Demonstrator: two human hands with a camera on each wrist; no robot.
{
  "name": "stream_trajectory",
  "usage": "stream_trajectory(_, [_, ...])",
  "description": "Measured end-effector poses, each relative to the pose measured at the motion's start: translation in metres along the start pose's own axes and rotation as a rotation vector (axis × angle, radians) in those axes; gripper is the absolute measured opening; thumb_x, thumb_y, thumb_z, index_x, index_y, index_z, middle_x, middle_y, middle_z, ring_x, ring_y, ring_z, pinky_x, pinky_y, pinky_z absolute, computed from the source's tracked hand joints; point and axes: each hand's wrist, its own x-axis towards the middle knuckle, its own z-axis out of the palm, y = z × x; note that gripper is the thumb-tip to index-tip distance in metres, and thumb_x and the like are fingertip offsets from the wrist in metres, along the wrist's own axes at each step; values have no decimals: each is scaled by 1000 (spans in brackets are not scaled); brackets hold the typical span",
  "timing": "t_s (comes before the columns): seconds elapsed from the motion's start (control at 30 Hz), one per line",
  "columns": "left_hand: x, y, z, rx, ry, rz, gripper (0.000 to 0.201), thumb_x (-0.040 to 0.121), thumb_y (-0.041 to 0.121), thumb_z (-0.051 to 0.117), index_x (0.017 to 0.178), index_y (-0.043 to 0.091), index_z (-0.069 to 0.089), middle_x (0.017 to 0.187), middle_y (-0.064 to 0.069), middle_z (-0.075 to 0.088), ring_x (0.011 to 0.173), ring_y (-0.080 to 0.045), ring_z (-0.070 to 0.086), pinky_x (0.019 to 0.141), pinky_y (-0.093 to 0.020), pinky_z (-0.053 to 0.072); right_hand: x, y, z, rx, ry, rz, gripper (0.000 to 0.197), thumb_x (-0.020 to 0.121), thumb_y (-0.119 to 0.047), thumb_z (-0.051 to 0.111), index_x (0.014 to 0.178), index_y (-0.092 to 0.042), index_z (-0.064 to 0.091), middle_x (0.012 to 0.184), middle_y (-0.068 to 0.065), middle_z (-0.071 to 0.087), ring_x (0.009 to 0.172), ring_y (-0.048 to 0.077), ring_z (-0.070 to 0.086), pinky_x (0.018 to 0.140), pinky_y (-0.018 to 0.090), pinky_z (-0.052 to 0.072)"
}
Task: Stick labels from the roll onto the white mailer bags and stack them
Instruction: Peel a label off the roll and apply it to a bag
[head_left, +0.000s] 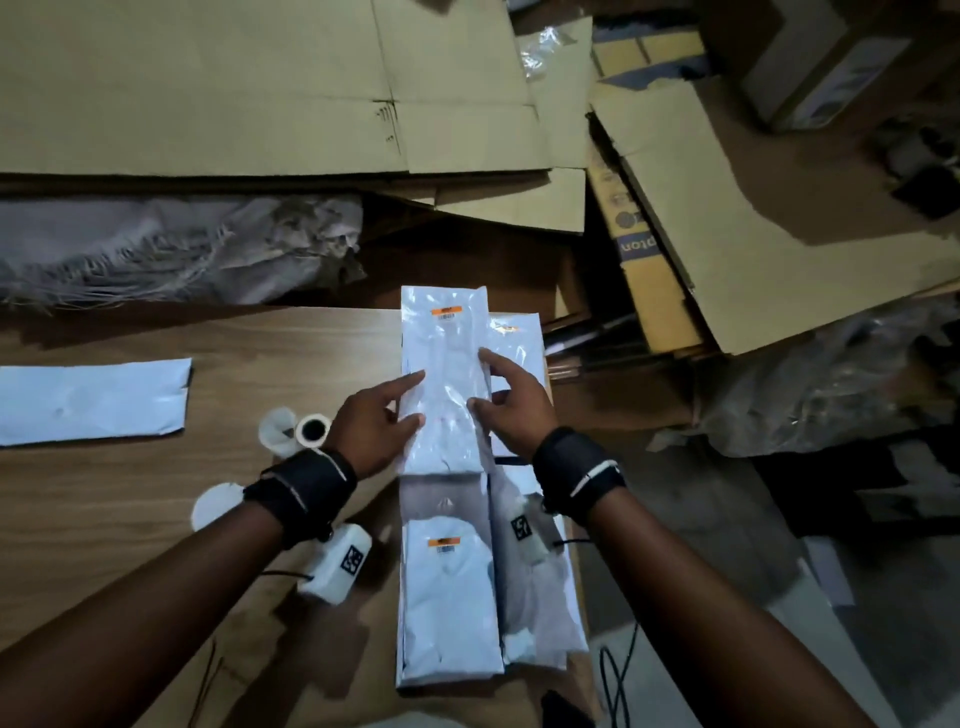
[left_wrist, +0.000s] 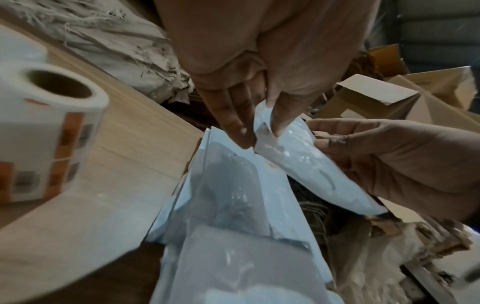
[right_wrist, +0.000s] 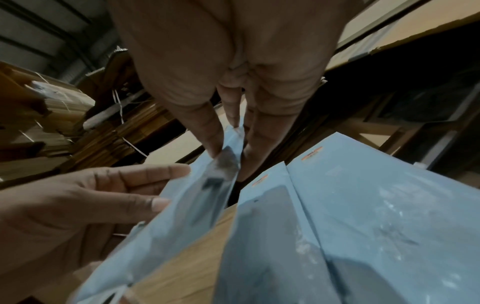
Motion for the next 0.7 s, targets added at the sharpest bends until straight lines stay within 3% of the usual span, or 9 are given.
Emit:
stream_trajectory(0.07, [20,1,5,58,-10,3,60,85,17,72,140,30,51,125,-12,66,79,-17,68,77,-18,44,22,2,-4,-26,-16,5,65,89,-3,65,146,-20,40,141,-2,51,96,17,64,84,24,54])
stream_trajectory(0.1, [29,1,7,85,-16,-3,62,85,18,72,142,29,49,134,-7,60,87,-22,68,82,-20,46,33,6,-5,-52,-25,18,67,88,-4,66,147,-21,39,143,-2,50,100,20,65,88,30,55])
stream_trajectory(0.2, [50,-3,17,139,-58,-50,68,84,20,72,145,28,45,145,0,50,111,-22,63,96,-26,46,62,18,-1,-136,-44,52,72,84,-6,69,147,-23,39,147,-2,47,119,27,59,98,45,52])
stream_trajectory(0.33, [63,-13,30,277,-128,-123,73,84,25,71,149,30,38,146,-4,49,117,-27,60,102,-30,43,86,33,5,-218,-80,90,74,82,-5,69,148,-21,38,149,1,44,133,24,47,109,42,42])
stream_trajectory(0.4, [66,-19,37,359,-165,-125,75,86,27,69,151,30,33,150,-4,45,129,-26,50,106,-31,40,90,38,8,-247,-97,122,71,83,-6,68,147,-20,39,148,2,46,133,25,46,110,41,41])
stream_trajectory(0.53, [73,-28,42,457,-207,-87,83,87,36,69,155,27,22,154,-3,38,135,-27,43,106,-31,37,94,45,9,-382,-122,72,59,84,-13,67,140,-17,47,141,9,48,125,29,51,106,35,43])
stream_trajectory(0.6, [73,-32,44,509,-207,-59,86,86,40,69,155,25,19,157,-3,32,139,-25,38,109,-33,35,93,49,7,-481,-145,53,56,86,-19,65,139,-17,47,141,11,40,122,30,53,104,32,41])
stream_trajectory(0.7, [68,-32,41,534,-133,-39,86,84,38,68,154,22,21,158,-6,25,135,-28,42,107,-36,39,87,56,6,-593,-82,-20,58,92,-29,60,144,-18,40,149,6,30,130,29,44,108,37,40])
